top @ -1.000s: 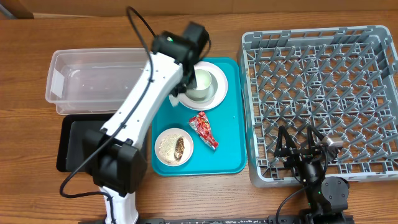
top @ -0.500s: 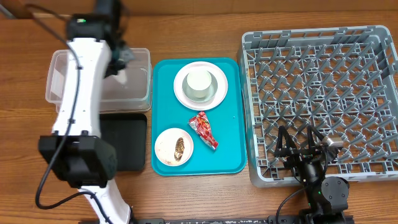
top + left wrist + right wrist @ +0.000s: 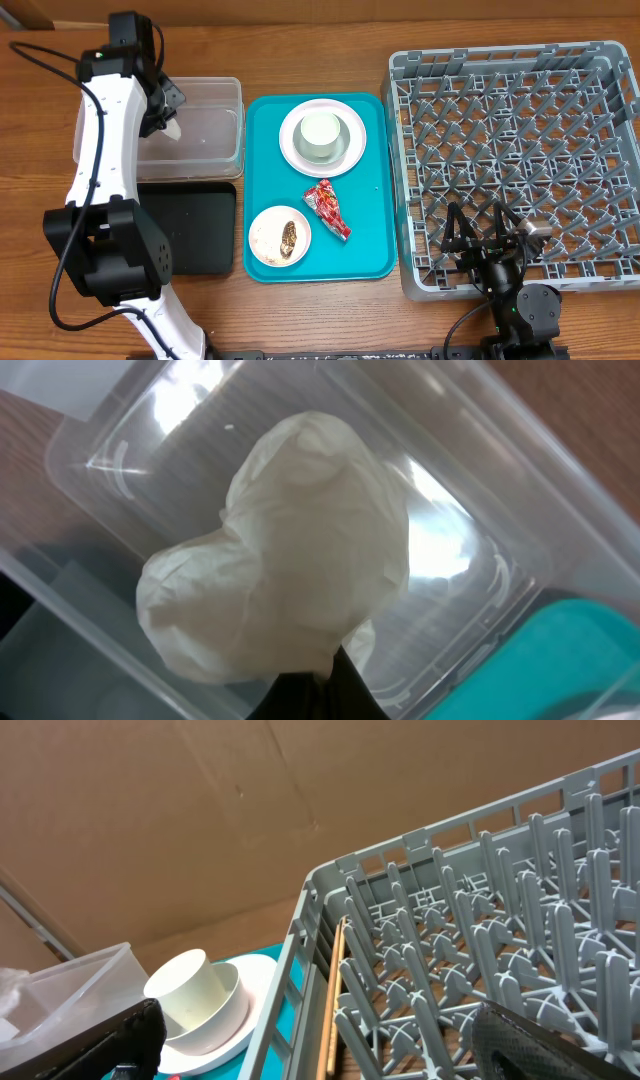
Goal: Sort waste into correct bins and load items into the dishwasher
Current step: 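Carry the napkin left and release it into the clear bin, then move the left gripper back over the red snack wrapper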
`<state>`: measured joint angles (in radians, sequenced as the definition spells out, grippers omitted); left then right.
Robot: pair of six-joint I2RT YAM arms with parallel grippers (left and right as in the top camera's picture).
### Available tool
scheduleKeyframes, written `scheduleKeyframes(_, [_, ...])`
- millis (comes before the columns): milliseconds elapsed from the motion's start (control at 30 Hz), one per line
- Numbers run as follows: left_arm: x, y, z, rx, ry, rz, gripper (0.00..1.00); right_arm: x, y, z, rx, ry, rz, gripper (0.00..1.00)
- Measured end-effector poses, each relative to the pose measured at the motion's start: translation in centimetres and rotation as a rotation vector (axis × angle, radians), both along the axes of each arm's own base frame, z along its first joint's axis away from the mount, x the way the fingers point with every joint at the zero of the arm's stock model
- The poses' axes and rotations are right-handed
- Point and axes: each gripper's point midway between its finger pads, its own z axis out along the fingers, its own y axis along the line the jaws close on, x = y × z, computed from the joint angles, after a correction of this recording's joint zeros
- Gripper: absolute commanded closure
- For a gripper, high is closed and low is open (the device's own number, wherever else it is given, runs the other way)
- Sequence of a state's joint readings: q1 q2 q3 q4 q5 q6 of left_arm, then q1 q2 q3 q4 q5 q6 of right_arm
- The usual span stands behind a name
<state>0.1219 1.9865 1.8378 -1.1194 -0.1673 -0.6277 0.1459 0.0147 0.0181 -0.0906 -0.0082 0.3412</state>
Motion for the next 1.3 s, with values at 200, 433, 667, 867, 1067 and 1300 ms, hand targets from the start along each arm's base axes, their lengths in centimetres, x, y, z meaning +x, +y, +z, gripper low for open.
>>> scheduleKeyframes(200, [0.3,0.2,-0.8,0.002,-0.01,0.001,0.86,0.0,0.0,0.0,0.0,0.0,0.0,0.0])
scheduleKeyframes(433, [0.4,0.2,-0.8,0.003,-0.015,-0.002,0.56,0.0,0.0,0.0,0.0,0.0,0.0,0.0])
scheduleKeyframes(667, [0.4,-1.7,-1.1,-0.085,-0.003,-0.103,0.51,0.0,0.0,0.0,0.0,-0.001,0.0,0.0])
scheduleKeyframes(867, [-1.6,-7.2,-0.9,-0.322,0.048,-0.32,0.58,0.0,0.0,0.0,0.0,-0.001,0.0,0.0])
scheduleKeyframes(1067, [-4.4,-14.7,2.8,-0.394,0.042,-0.557,0.53,0.0,0.0,0.0,0.0,0.0,0.0,0.0])
scheduleKeyframes(1300, [-9.2,-24.4,4.1,-0.39,0.119,-0.828,0.49,0.0,0.0,0.0,0.0,0.0,0.0,0.0])
